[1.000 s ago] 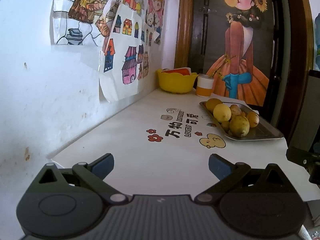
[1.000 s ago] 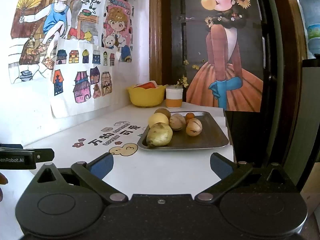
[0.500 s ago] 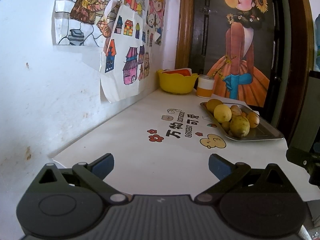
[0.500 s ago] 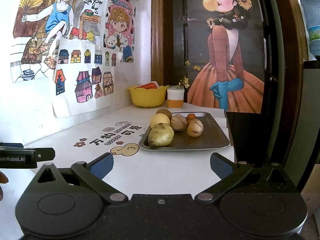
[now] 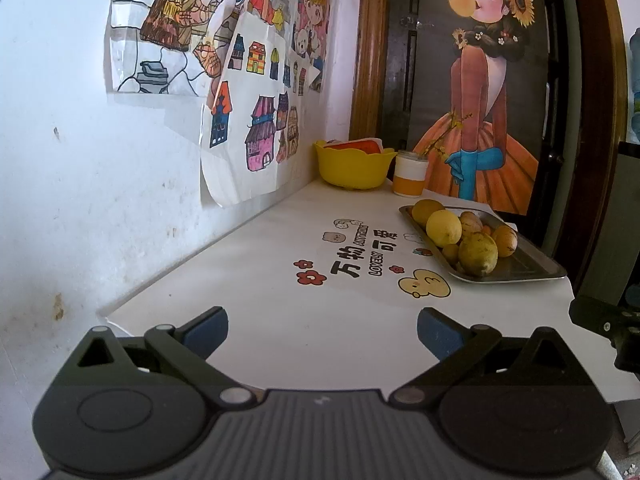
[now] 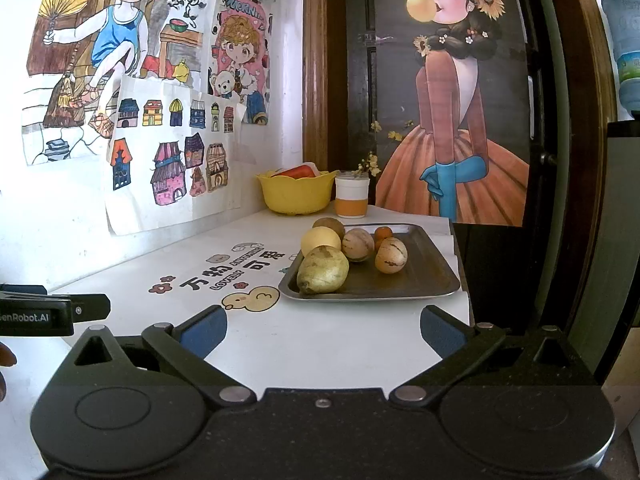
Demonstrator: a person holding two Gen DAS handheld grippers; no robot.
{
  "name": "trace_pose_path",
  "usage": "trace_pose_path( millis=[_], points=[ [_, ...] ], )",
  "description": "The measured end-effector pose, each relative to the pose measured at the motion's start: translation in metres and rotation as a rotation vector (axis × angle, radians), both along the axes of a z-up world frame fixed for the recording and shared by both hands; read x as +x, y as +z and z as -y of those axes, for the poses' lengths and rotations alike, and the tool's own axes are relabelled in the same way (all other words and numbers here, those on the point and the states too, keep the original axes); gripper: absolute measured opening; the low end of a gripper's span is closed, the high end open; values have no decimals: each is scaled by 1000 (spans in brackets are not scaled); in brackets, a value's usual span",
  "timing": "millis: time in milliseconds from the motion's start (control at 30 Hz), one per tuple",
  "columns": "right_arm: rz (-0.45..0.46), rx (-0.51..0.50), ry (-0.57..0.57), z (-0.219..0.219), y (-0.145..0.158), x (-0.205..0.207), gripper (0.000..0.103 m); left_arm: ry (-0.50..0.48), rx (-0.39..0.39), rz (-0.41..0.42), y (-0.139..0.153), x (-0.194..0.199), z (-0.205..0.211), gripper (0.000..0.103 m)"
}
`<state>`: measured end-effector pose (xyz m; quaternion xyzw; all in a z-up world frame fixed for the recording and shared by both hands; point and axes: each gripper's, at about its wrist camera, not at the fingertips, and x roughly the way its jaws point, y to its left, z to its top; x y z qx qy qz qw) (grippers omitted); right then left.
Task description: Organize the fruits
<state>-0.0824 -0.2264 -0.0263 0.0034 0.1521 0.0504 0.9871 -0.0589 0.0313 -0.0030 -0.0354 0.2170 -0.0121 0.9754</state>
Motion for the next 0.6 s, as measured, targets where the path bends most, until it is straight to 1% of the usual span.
trace_pose_path(
  millis=[167,300,433,533,600],
  points=[
    [-2,0,-1,-1,0,0,102,-11,-9,-5,2,-1,-1,102],
    [-3,0,1,0,0,0,102,10,-4,-14,4,0,0,102],
    [-3,-1,1,-1,0,0,102,14,-6,-1,4,-2,1,102],
    [-4,-4,10,-1,-1,0,102,-2,-20,1,5,-3,0,102],
    [-6,-7,13,-2,-2,0,102,-1,-9,4,4,-3,2,102]
  ],
)
